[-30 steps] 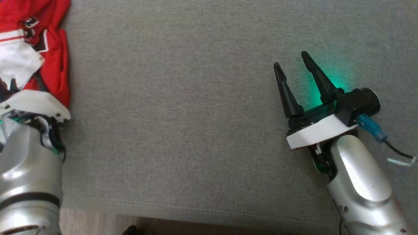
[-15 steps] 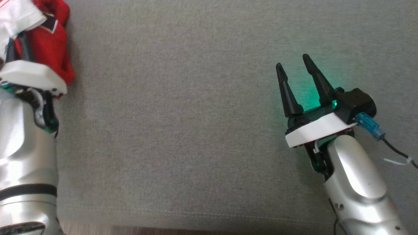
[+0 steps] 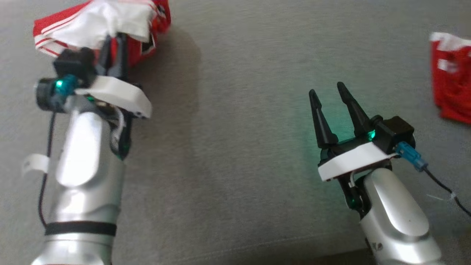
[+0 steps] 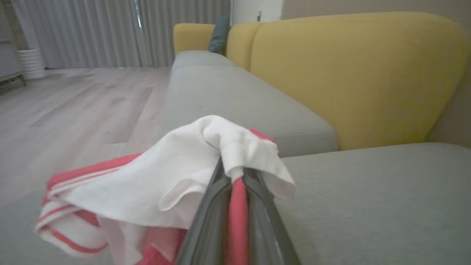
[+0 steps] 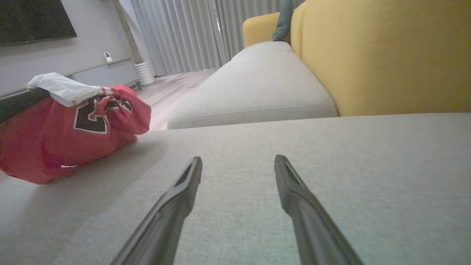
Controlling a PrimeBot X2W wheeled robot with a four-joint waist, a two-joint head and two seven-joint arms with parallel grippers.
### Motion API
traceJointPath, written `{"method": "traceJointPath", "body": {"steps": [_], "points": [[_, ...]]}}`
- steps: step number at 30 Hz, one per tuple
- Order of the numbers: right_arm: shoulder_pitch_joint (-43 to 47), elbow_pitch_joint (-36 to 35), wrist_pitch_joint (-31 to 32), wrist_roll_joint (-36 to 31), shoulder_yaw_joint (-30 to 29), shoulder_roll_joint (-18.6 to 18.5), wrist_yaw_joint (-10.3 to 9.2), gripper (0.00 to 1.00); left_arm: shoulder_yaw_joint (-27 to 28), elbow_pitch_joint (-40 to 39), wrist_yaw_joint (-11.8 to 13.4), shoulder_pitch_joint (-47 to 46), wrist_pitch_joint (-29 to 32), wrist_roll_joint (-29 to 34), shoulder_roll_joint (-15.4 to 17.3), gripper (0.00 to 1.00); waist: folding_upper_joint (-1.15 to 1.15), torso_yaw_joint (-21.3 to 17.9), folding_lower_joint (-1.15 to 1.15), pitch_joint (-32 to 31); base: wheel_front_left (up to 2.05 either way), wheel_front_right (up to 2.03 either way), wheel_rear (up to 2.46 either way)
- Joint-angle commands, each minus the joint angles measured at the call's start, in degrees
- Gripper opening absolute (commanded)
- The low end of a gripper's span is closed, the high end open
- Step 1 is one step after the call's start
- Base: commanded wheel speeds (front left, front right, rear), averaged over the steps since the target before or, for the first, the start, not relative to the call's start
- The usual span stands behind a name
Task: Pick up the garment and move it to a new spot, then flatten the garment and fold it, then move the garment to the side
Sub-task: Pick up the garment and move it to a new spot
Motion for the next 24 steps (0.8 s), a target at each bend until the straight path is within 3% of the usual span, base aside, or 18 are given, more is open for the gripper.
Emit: {"method": "traceJointPath", "body": {"steps": [1, 4, 8, 10, 13, 14, 15, 16, 24], "points": [[0.5, -1.8, -0.6, 0.9, 1.0, 1.1, 0.37, 1.0, 0.0, -2.8, -0.5, -0.7, -0.3, -0.5, 0.8, 0.0, 0.0, -5.1, 0.0, -1.7, 0.0, 0.0, 0.0], [0.9, -2.1, -0.6, 1.7, 1.1, 1.1, 0.37, 1.0, -2.5, -3.8, -0.9, 0.5, -0.3, -1.3, 0.2, 0.0, 0.0, -7.0, 0.0, -2.0, 0.0, 0.0, 0.0], [1.5, -2.2, -0.6, 2.8, 1.4, 1.1, 0.37, 1.0, -10.4, -5.9, -0.6, 3.6, -0.3, -5.9, -0.2, 0.0, 0.0, -10.0, 0.0, -2.3, 0.0, 0.0, 0.0], [1.9, -2.4, -0.6, 3.1, 1.5, 1.1, 0.37, 1.0, -15.3, -6.4, 0.8, 5.2, -0.3, -8.9, -0.2, 0.0, 0.0, -10.9, 0.0, -2.3, 0.0, 0.0, 0.0], [2.3, -2.6, -0.6, 3.3, 1.5, 1.1, 0.37, 1.0, -21.1, -7.4, 5.1, 7.7, -0.3, -12.5, -0.2, 0.0, 0.0, -11.2, 0.0, -2.4, 0.0, 0.0, 0.0], [2.4, -2.6, -0.6, 3.3, 1.3, 1.1, 0.37, 1.0, -21.7, -7.4, 6.2, 8.2, -0.3, -13.0, -0.2, 0.38, 0.0, -11.0, 0.0, -2.3, 0.0, 0.0, 0.0], [2.5, -2.6, -0.6, 3.4, 1.2, 1.1, 0.37, 1.0, -22.2, -7.4, 7.1, 8.8, -0.3, -13.2, -0.2, 0.88, 0.0, -10.6, 0.0, -2.4, 0.0, 0.0, 0.0], [2.6, -2.6, -0.6, 3.3, 1.1, 1.1, 0.37, 1.0, -22.4, -7.3, 7.8, 9.3, -0.3, -13.2, -0.2, 1.0, 0.0, -10.2, 0.0, -2.4, 0.0, 0.0, 0.0], [3.1, -2.6, -0.6, 2.3, 0.3, 1.1, 0.37, 1.0, -17.4, -10.7, 12.1, 15.4, -0.3, -10.7, -0.2, 1.0, 0.0, -3.7, 0.0, -3.8, 0.0, 0.0, 0.0]]}}
